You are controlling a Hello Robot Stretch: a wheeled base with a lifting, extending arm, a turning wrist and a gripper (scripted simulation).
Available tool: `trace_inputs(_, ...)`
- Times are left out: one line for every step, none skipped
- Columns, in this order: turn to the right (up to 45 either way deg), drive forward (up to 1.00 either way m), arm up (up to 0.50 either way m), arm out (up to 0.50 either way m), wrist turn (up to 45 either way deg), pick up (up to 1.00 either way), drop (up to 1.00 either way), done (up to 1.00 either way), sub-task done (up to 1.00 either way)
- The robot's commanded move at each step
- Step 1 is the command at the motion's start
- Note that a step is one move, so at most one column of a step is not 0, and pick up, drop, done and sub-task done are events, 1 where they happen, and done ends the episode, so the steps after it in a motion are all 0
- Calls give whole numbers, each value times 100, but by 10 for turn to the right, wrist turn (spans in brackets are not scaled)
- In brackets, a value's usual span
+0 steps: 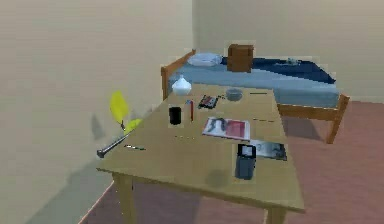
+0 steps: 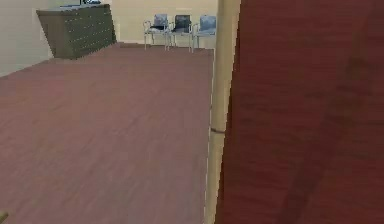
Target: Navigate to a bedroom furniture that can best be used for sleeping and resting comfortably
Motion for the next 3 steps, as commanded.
trace_inputs(450, 0, 0, 0, 0, 0, 0, 0, 0)
trace_inputs(90, 0, 0, 0, 0, 0, 0, 0, 0)
trace_inputs(0, 75, 0, 0, 0, 0, 0, 0, 0)
